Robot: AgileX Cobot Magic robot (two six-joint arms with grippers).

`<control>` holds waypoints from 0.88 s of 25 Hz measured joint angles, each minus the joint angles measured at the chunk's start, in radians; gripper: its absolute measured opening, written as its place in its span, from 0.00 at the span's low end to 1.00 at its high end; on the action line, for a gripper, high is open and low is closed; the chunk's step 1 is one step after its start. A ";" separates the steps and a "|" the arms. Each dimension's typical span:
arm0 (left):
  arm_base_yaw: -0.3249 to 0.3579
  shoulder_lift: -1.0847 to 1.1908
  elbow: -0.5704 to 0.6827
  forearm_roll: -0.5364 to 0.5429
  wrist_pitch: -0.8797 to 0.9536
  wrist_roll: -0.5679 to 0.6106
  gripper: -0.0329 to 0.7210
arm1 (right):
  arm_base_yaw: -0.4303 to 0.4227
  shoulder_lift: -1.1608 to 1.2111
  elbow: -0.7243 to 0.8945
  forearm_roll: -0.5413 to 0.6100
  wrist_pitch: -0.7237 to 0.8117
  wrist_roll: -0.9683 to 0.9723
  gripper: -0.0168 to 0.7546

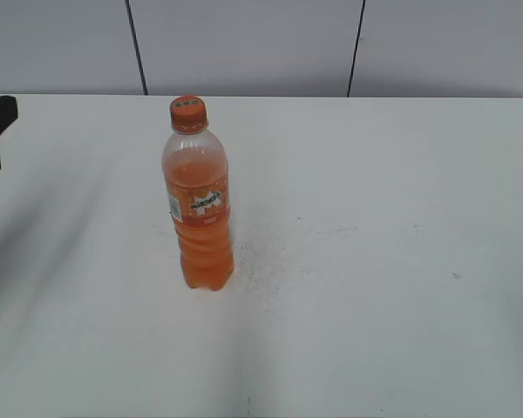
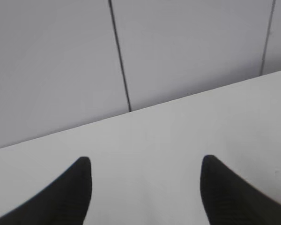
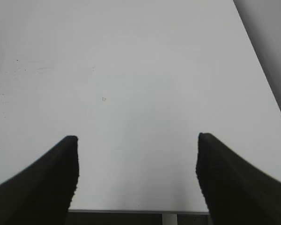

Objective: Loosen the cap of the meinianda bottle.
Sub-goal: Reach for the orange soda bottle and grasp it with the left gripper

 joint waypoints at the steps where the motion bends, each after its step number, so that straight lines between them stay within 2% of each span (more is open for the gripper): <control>1: 0.014 0.024 0.000 0.072 -0.039 -0.051 0.64 | 0.000 0.000 0.000 0.000 0.000 0.000 0.78; 3: 0.060 0.073 -0.011 0.237 -0.103 -0.204 0.64 | 0.000 0.000 0.000 0.000 0.001 0.000 0.78; 7: 0.221 0.211 -0.077 0.676 -0.319 -0.518 0.64 | 0.000 0.000 0.000 0.000 0.001 0.000 0.78; 10: 0.321 0.330 -0.149 0.887 -0.517 -0.593 0.64 | 0.000 0.000 0.000 0.000 0.001 0.000 0.78; 12: 0.332 0.408 -0.187 1.006 -0.575 -0.608 0.64 | 0.000 0.000 0.000 0.001 0.001 0.000 0.78; 16: 0.294 0.535 -0.215 1.137 -0.603 -0.590 0.64 | 0.000 0.000 0.000 0.001 0.001 0.000 0.78; 20: 0.216 0.619 -0.218 1.155 -0.604 -0.487 0.66 | 0.000 0.000 0.000 0.001 0.001 0.000 0.78; 22: 0.179 0.643 -0.219 1.131 -0.602 -0.435 0.66 | 0.000 0.000 0.000 0.001 0.001 0.000 0.78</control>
